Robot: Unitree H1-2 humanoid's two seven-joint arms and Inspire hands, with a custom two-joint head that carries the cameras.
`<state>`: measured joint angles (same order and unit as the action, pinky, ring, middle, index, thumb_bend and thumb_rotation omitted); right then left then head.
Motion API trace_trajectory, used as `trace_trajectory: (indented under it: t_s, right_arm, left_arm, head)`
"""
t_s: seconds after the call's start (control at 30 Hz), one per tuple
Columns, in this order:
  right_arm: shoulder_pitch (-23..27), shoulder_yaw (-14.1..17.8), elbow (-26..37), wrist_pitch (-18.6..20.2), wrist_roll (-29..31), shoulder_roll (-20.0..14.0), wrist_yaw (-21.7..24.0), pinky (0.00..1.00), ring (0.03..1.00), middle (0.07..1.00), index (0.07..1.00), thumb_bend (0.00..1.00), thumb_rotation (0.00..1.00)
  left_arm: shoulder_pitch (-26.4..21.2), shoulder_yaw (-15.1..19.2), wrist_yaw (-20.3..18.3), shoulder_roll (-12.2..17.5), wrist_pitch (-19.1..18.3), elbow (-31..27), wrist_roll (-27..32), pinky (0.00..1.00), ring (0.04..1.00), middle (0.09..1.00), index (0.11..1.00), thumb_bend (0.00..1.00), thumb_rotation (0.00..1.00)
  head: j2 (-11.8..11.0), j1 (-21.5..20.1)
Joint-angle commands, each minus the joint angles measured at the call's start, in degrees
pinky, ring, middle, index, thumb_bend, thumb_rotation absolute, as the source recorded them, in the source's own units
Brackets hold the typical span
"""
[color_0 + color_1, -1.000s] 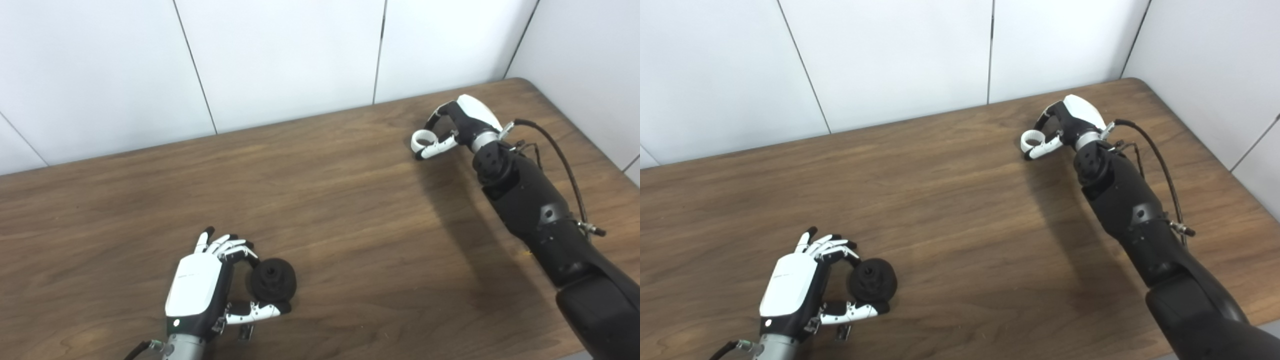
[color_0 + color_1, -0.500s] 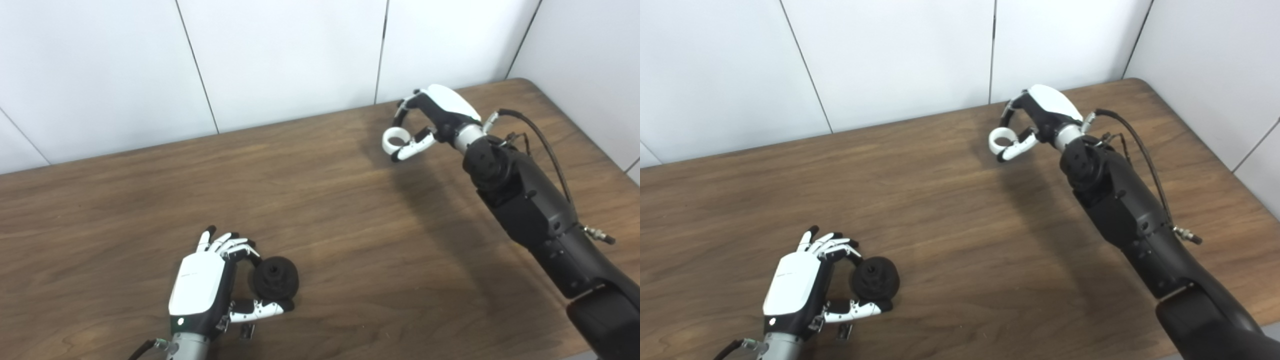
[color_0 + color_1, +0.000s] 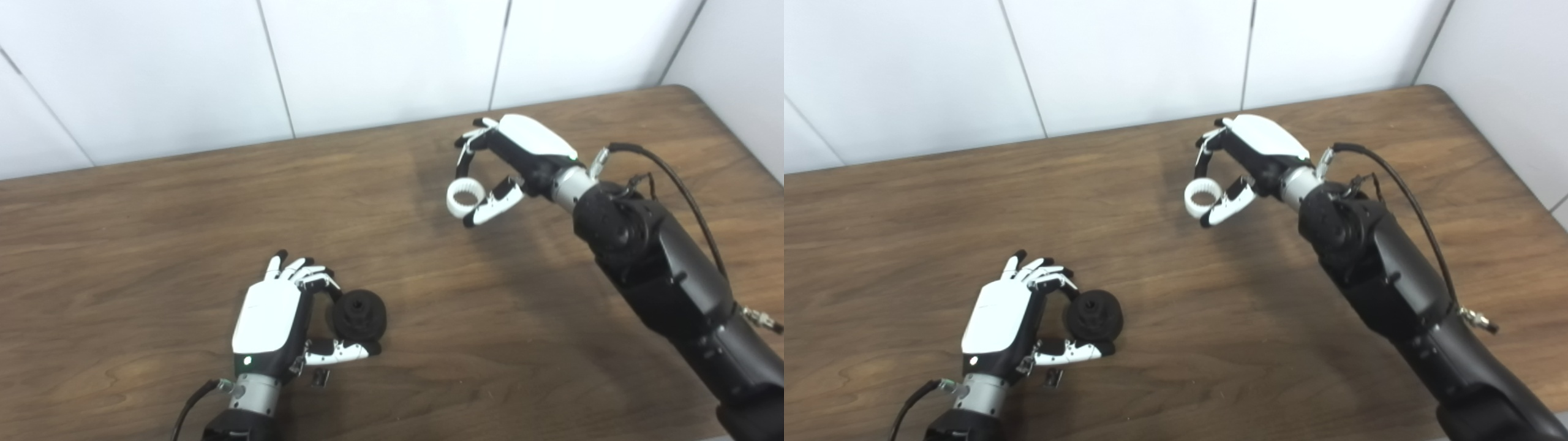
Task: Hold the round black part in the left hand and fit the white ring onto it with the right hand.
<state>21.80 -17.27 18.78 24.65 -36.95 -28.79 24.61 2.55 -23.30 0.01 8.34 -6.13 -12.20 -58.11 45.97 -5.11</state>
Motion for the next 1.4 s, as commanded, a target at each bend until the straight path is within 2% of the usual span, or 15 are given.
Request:
trace_trajectory:
  t_s: [0.0,0.3,0.6,1.37]
  right_arm:
    - [1.1,0.2,3.3,-0.6,-1.1,0.1,0.5,1.00,0.963,0.838,0.483,0.53,0.14]
    - [-1.4,-1.3,8.4,-1.7,-1.4,3.4,2.9,1.00,0.977,0.831,0.482,0.53,0.14]
    - [-3.6,-2.6,11.1,-4.8,-1.1,5.7,3.8,1.00,0.979,0.839,0.481,0.53,0.14]
    - [-5.5,-5.1,13.1,-5.0,-2.4,10.9,6.2,1.00,1.000,0.860,0.483,0.52,0.14]
  left_arm:
    - [0.0,-1.2,-1.8,-0.1,-0.5,0.2,-1.5,1.00,0.871,0.755,0.482,0.53,0.06]
    - [-0.2,-2.0,-1.2,-1.0,-1.1,1.0,-3.1,1.00,0.875,0.756,0.482,0.53,0.06]
    - [-0.6,-3.2,-0.7,-1.7,-1.9,1.9,-3.7,1.00,0.881,0.760,0.481,0.53,0.06]
    - [-1.7,-4.5,1.0,-2.6,-2.5,3.7,-4.7,1.00,0.878,0.755,0.482,0.53,0.06]
  head:
    - [0.1,0.2]
    - [0.4,3.2]
    - [0.5,5.6]
    - [1.1,7.4]
